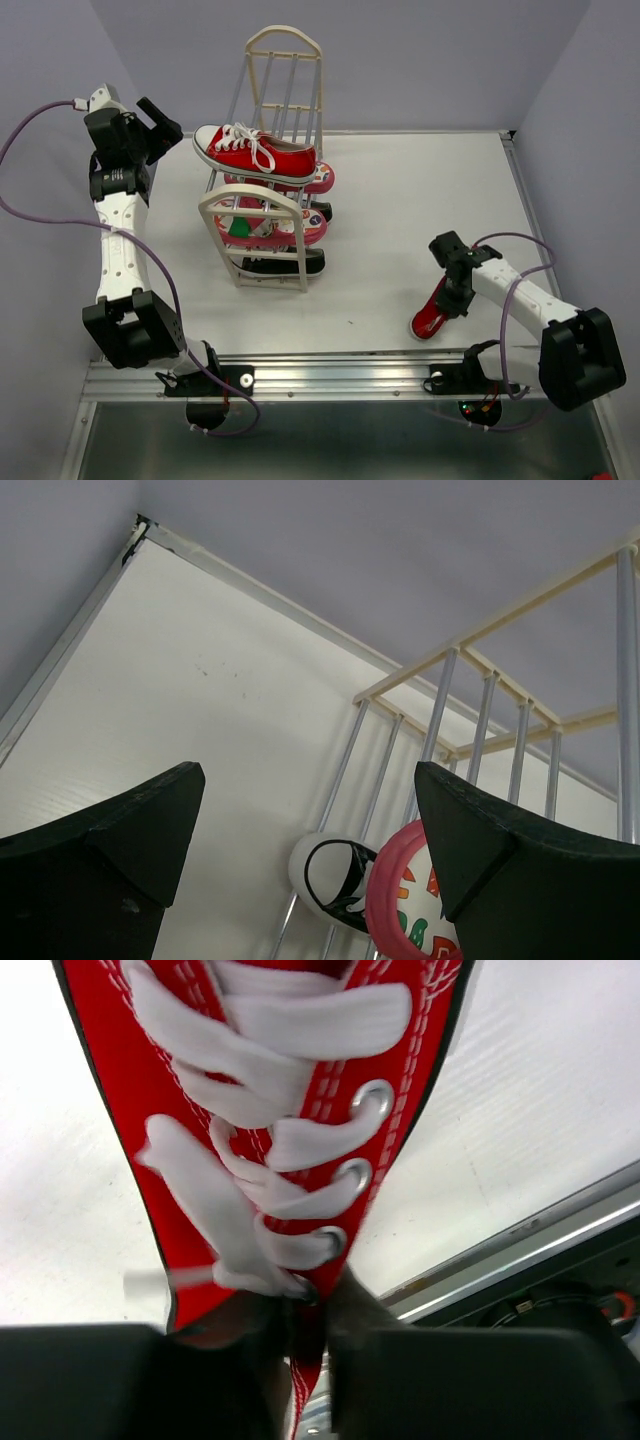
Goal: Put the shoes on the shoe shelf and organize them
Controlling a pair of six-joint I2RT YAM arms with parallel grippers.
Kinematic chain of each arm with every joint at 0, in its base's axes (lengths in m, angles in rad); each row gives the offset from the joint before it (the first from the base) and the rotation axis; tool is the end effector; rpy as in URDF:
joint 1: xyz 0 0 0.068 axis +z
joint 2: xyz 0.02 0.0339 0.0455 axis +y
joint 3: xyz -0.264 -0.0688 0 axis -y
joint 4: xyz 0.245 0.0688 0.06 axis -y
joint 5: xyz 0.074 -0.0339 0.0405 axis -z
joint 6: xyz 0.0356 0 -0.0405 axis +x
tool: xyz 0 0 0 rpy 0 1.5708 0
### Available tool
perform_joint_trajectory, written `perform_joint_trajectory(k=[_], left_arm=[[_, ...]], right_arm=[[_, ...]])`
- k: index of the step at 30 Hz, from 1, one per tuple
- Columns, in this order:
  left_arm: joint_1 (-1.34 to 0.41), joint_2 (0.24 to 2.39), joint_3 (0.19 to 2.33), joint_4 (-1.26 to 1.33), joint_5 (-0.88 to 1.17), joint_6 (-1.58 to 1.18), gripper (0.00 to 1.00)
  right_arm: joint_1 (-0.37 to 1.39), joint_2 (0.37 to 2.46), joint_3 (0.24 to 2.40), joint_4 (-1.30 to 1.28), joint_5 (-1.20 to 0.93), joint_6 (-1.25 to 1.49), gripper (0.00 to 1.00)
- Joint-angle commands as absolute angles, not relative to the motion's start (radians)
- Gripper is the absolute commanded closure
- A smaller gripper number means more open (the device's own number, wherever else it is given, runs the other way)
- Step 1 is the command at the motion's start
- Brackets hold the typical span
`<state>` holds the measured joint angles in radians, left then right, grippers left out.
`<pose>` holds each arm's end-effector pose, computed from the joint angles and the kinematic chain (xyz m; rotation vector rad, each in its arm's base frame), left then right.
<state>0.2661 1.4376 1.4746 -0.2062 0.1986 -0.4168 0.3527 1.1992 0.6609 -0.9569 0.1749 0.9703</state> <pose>0.3250 0.0813 0.4258 -0.4446 1.6874 -0.2832 0.1650 0.0541 0.1766 0.9125 2.8281 -0.1365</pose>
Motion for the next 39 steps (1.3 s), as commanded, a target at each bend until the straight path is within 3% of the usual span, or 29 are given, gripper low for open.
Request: perform_joint_trajectory(k=[1,8,14,18,21,22,25,30,32,39], left_arm=[[0.270,1.430,1.520,-0.160,0.212,-0.417,0.01],[0.272,1.424,1.517,-0.163,0.195,-0.422,0.01],[0.270,1.436,1.520,-0.167,0.204,-0.431,0.01],[0.272,1.440,1.519,-0.167,0.206,-0.434,0.01],[0.272,1.443,1.520,-0.173,0.207,-0.436,0.01],[0.272,1.443,1.520,-0.175,0.207,-0.437,0.01],[0.272,1.442,1.523,-0.183,0.206,-0.437,0.01],[0.271,1.440,1.531,-0.193,0.202,-0.437,0.01],[0.271,1.436,1.529,-0.195,0.201,-0.442,0.01],[0.272,1.419,1.508,-0.187,0.198,-0.462,0.01]], right_arm=[[0.364,1.224,0.751,-0.749,0.156,0.821,0.95],[0.364,1.330,0.940,-0.589,0.132,0.343,0.99],[0.364,1.520,1.075,-0.503,0.146,0.151,0.99],[0.327,1.601,1.114,-0.474,0.028,0.046,0.99],[0.311,1.669,1.156,-0.486,0.017,0.038,0.79],[0.311,1.681,1.167,-0.492,0.017,0.044,0.59],[0.311,1.709,1.204,-0.506,0.008,0.057,0.33],[0.311,1.703,1.281,-0.584,-0.037,0.071,0.15],[0.311,1.661,1.284,-0.584,-0.040,0.071,0.00],[0.311,1.598,1.217,-0.560,-0.061,0.127,0.00]])
